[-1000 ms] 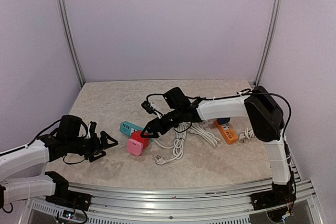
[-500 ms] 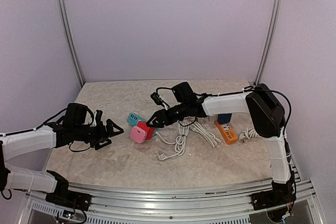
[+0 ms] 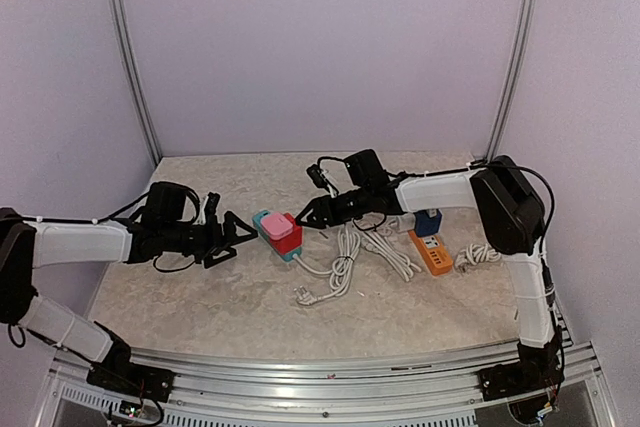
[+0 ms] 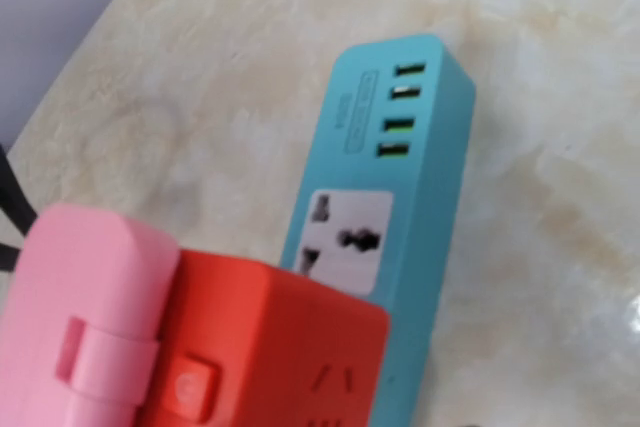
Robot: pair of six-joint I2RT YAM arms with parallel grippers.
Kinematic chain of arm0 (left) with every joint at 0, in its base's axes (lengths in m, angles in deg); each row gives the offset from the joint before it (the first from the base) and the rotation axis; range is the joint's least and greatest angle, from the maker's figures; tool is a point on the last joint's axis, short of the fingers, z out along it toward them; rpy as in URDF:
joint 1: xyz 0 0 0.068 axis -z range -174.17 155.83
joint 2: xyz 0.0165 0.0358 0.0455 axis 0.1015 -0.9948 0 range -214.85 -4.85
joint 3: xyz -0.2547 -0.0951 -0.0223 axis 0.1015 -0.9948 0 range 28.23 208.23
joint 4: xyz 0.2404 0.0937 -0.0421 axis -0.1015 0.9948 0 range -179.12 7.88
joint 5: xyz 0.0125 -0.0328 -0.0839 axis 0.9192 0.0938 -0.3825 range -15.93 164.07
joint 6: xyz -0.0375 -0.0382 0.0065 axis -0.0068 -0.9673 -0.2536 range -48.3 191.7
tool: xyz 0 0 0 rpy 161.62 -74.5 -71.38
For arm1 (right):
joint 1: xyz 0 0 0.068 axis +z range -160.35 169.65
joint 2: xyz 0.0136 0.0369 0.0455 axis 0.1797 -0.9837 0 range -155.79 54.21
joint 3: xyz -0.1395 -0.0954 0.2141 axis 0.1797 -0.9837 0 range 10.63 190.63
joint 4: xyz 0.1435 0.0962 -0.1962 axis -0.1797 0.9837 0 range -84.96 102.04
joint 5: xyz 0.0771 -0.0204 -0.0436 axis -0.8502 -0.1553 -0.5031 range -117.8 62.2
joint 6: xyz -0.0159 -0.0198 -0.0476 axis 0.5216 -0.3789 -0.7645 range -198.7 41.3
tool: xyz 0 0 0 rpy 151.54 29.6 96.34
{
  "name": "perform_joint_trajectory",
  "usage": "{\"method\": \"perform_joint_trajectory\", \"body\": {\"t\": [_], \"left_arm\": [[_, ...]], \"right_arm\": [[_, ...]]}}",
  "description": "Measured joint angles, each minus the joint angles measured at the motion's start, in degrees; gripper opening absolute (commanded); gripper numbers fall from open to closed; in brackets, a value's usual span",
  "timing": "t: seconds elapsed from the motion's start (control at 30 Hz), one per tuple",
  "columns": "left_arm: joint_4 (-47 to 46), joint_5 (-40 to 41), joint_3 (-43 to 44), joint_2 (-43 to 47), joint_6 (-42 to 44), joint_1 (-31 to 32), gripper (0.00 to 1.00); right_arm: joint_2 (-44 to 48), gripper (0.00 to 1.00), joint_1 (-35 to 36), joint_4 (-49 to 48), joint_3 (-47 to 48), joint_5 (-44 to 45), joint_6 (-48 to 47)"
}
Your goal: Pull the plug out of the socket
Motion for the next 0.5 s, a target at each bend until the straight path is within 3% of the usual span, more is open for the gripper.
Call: {"method": "perform_joint_trajectory", "body": {"t": [0.5], "left_arm": [[-5.2, 0.0, 7.7, -8.9, -1.9, 3.5, 0.92]], "right_arm": [[0.4, 0.56, -0.1, -3.6, -2.3, -0.9, -0.5]]}}
